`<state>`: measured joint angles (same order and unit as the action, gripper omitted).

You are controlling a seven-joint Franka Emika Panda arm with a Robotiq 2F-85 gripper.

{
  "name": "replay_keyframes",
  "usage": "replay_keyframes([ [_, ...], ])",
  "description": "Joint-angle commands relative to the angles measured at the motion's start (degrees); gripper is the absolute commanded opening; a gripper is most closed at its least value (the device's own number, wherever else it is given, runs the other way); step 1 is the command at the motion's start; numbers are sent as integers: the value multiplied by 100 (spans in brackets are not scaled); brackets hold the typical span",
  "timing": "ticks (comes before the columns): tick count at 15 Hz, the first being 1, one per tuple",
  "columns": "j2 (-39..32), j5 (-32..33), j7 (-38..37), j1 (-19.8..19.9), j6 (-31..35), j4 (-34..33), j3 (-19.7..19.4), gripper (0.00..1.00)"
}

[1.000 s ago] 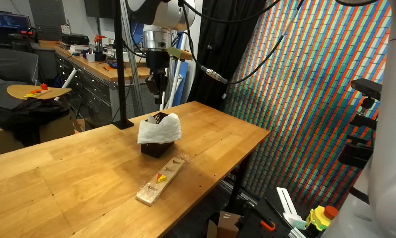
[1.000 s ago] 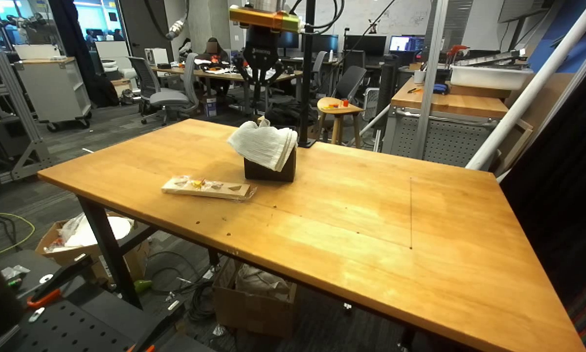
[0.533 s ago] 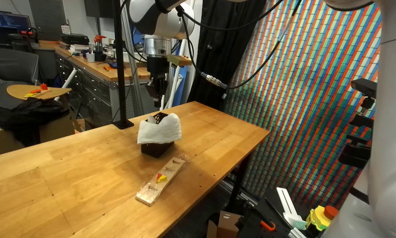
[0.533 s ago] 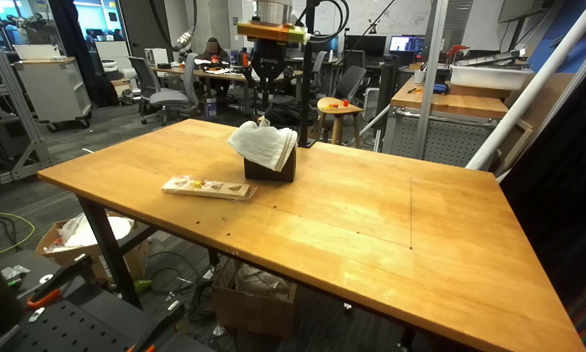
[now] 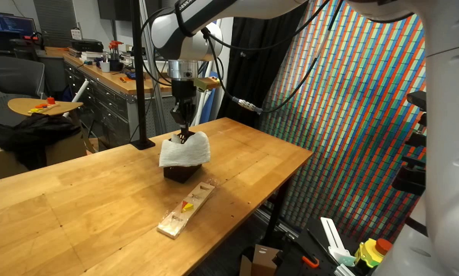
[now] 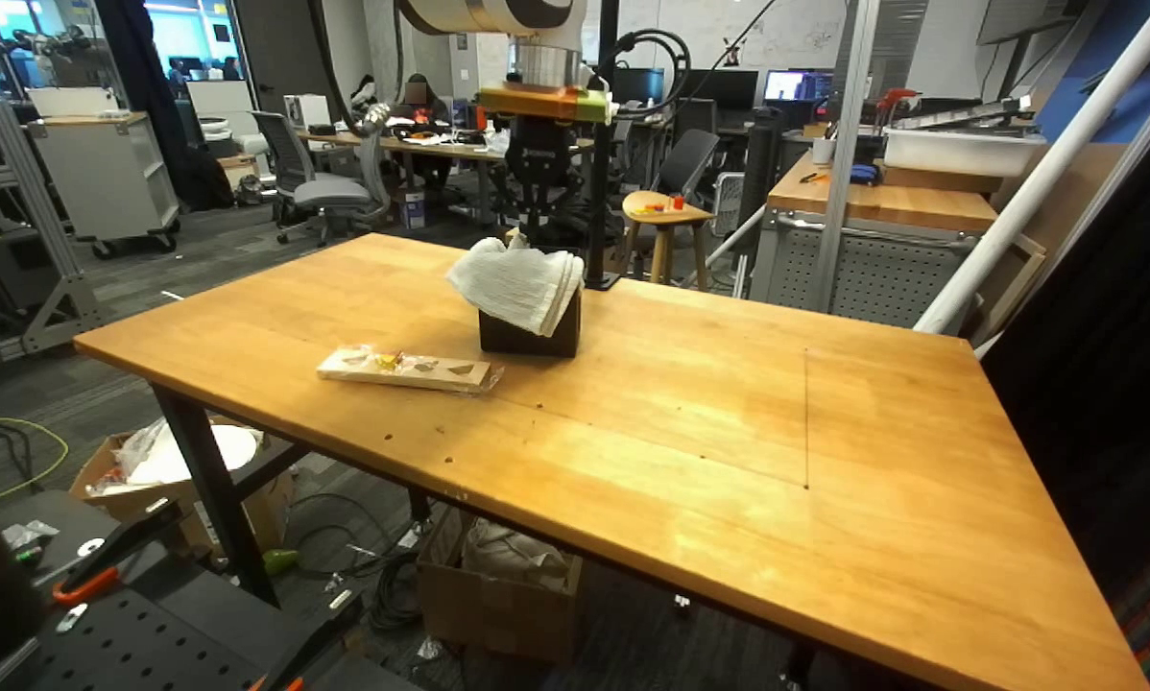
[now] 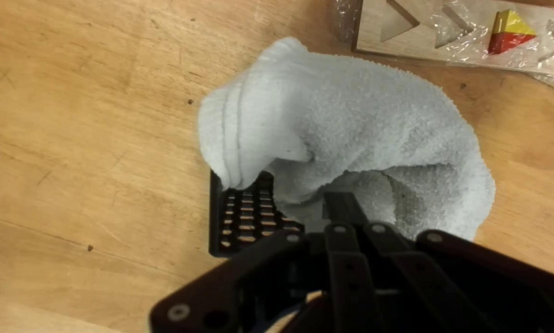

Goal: Pick the cloth and shove it in the black box

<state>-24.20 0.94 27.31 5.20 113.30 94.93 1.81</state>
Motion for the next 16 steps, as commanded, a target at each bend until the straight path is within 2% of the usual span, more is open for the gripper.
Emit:
replay_keyframes([
  [1,-140,51,-64,27,341,53,-30,0],
  [16,-971,-330,-2,279,1127,120,126,0],
])
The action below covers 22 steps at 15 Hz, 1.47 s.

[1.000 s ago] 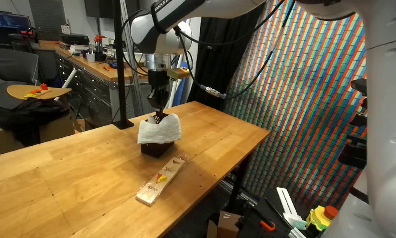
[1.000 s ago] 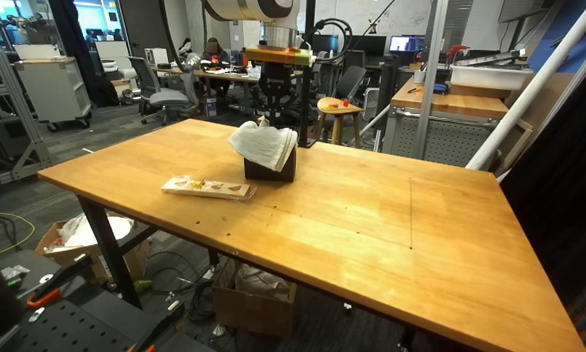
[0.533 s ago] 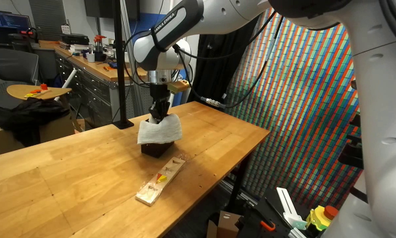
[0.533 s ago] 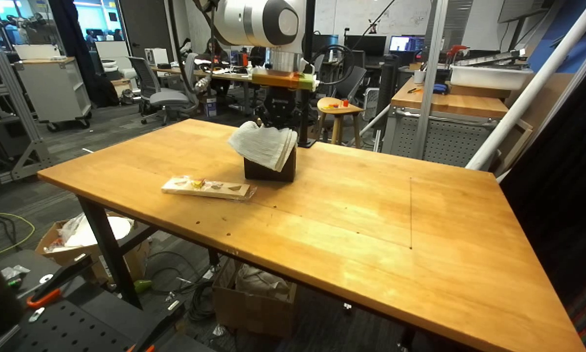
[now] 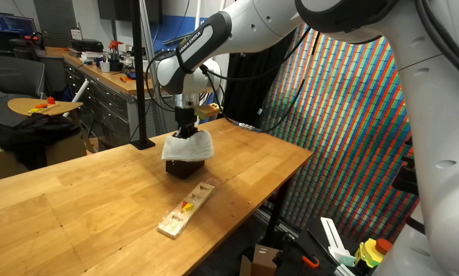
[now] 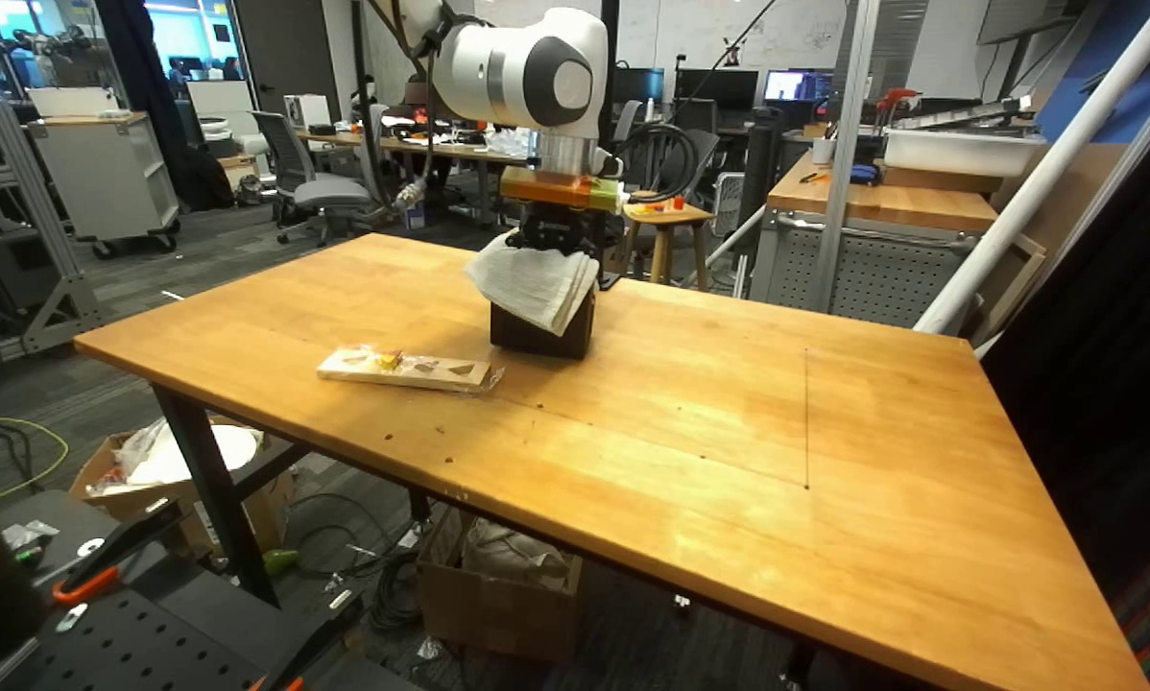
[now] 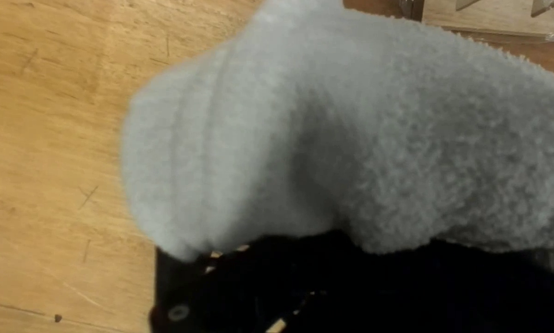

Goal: Pick the cloth and shove it in the black box

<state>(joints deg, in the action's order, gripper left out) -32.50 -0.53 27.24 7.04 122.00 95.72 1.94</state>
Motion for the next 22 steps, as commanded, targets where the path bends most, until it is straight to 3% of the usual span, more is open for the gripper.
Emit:
replay_keyframes([
  [1,-128,-217,3,93,267,66,123,0],
  [6,200,-215,-87,26,307,332,133,0],
  [16,1648,384,-552,-321,332,1015,-4,0],
  [22,2147,147,-668,-184,502,1796,-132,0],
])
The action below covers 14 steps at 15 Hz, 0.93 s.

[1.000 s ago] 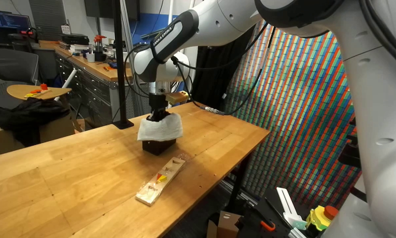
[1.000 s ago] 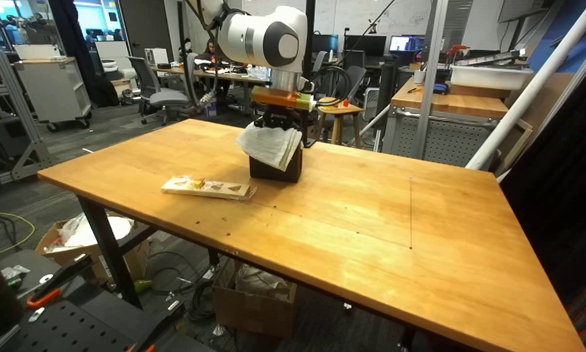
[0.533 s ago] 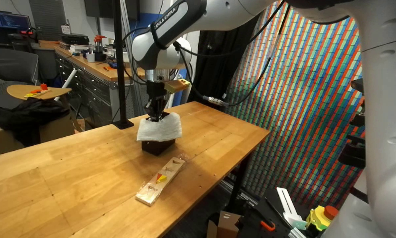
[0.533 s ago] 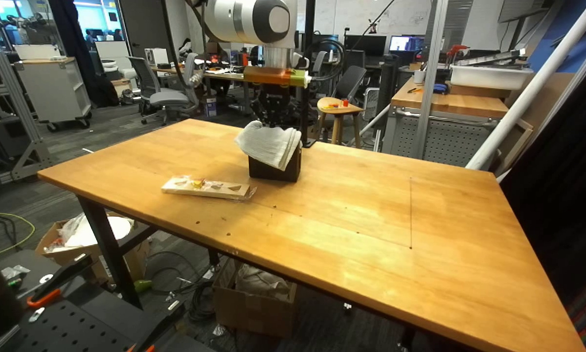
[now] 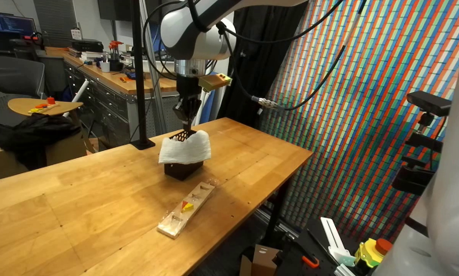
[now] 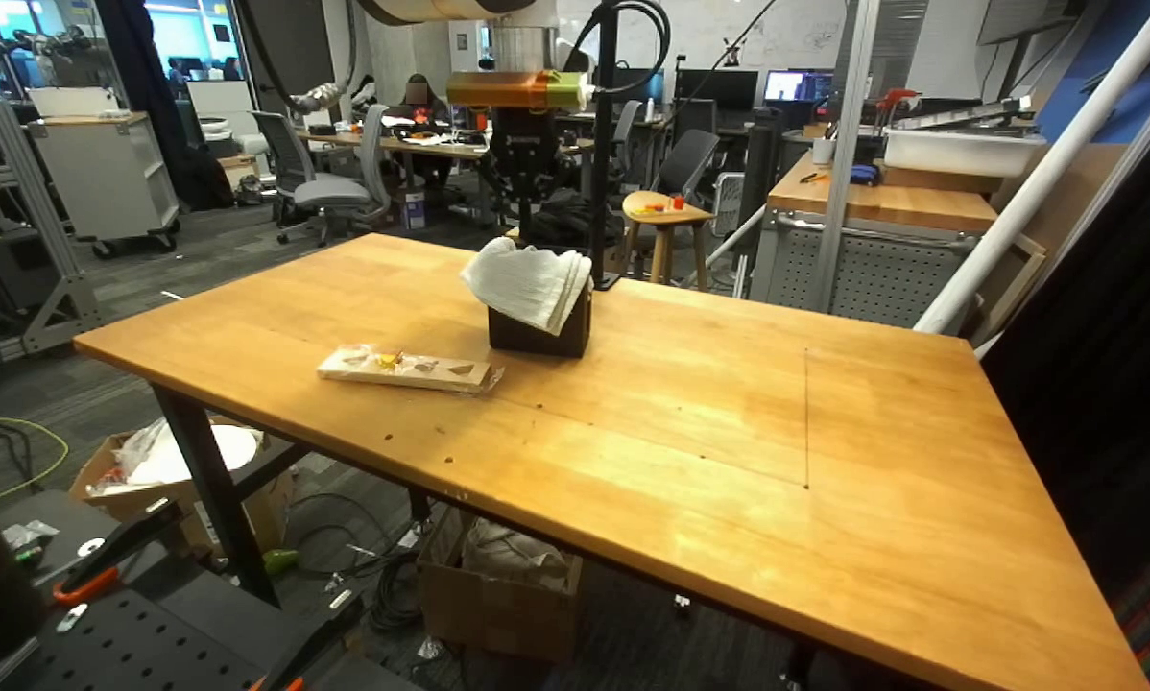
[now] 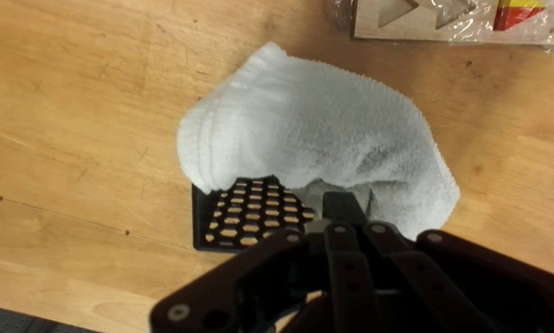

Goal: Pick the cloth and shove it in the black box

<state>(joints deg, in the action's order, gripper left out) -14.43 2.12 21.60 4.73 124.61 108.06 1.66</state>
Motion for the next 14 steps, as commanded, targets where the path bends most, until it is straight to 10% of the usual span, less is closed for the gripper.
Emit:
replay_keyframes([
  [1,387,-165,-126,69,276,686,-135,0],
  [10,486,-750,-100,279,790,1422,-295,1],
  [11,476,-814,-86,299,843,1474,-299,26],
  [14,448,-1009,-45,344,1016,1574,-289,40],
])
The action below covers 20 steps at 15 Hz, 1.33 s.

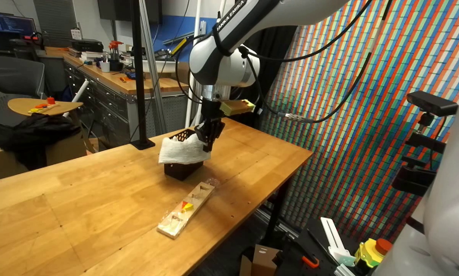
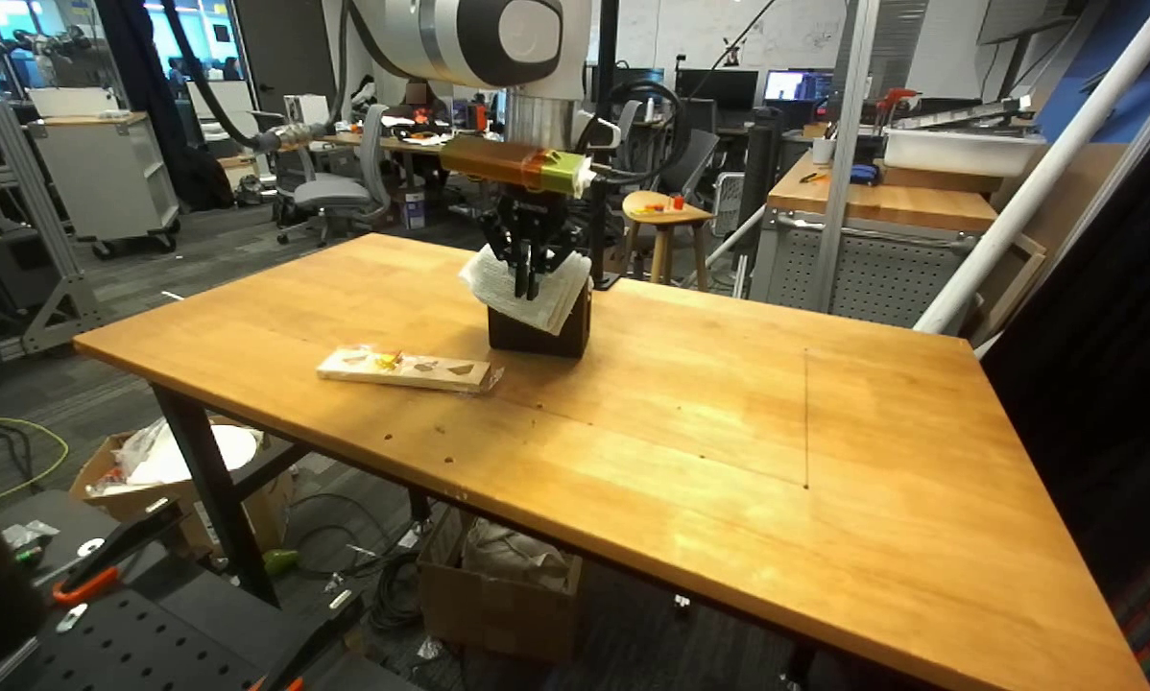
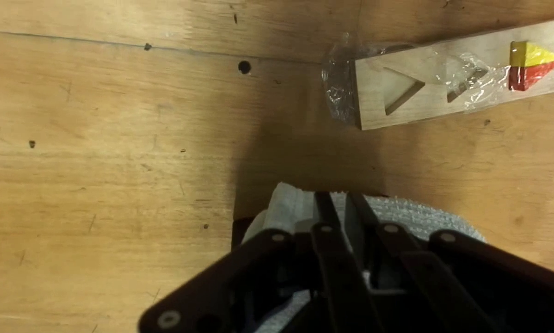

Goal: Pick the cloth and shove it in the black box

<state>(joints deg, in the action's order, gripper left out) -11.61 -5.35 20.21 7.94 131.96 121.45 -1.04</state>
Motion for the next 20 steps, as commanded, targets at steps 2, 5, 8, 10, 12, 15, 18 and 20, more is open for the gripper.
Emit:
replay_keyframes([
  [2,132,-368,137,42,377,252,-9,55],
  [5,67,-468,181,58,518,240,-10,77],
  [8,0,-461,219,98,717,265,-37,98],
  [10,-53,-546,267,161,921,351,-37,100],
  [12,-117,-748,345,242,1182,467,-3,100],
  [15,-224,-1343,593,376,1618,623,130,100],
  [18,-256,-2022,810,473,2006,638,316,95],
  [20,-256,-2459,1022,528,2261,597,474,88],
])
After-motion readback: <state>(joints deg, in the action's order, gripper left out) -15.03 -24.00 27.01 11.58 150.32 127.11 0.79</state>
